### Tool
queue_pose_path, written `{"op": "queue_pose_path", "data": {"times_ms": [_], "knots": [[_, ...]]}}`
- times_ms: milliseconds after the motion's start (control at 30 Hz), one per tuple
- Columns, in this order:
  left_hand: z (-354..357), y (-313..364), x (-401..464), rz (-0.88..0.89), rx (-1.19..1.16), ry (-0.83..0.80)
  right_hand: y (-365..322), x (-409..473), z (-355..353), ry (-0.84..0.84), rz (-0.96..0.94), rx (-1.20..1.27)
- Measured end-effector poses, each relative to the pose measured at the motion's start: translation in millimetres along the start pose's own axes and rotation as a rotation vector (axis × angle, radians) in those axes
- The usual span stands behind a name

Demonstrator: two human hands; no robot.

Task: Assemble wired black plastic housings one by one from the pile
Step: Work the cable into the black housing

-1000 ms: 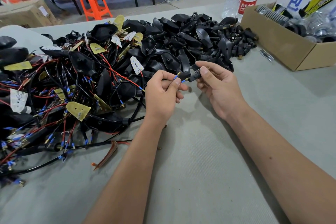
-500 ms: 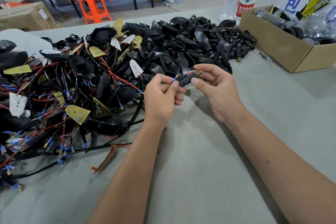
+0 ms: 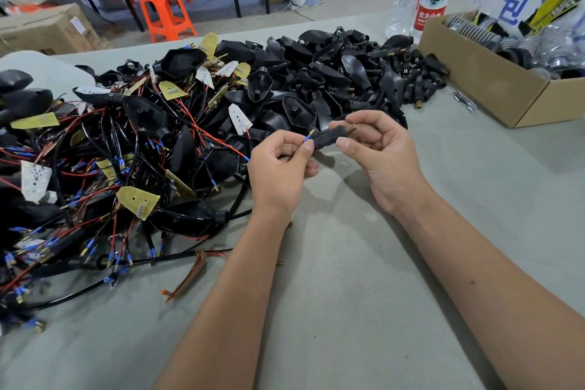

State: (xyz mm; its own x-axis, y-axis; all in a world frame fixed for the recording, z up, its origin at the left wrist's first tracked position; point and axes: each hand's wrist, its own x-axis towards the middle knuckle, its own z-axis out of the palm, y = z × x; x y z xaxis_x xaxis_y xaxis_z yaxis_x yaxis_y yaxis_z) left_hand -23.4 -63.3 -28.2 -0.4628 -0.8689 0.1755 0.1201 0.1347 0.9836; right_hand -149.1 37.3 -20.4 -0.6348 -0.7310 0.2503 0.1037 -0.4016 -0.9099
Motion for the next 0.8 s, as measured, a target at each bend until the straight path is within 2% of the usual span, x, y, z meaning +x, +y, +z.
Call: {"op": "queue_pose_path", "data": {"times_ms": [300,600,800], "knots": [[-2.1,3.6,-0.4,-0.068,-0.089,-0.051,4.3,2.2,-2.2,0.034,-0.008,-0.017],[-2.6,6.7,-1.6,-0.095,-0.129,0.032,2.8,3.2,-2.6,0.086,0.037,0.072],[-3.8,9.7,-2.3,-0.117,-0.171,-0.005,3.0,3.3,-3.1,0.078,0.048,0.082]]}}
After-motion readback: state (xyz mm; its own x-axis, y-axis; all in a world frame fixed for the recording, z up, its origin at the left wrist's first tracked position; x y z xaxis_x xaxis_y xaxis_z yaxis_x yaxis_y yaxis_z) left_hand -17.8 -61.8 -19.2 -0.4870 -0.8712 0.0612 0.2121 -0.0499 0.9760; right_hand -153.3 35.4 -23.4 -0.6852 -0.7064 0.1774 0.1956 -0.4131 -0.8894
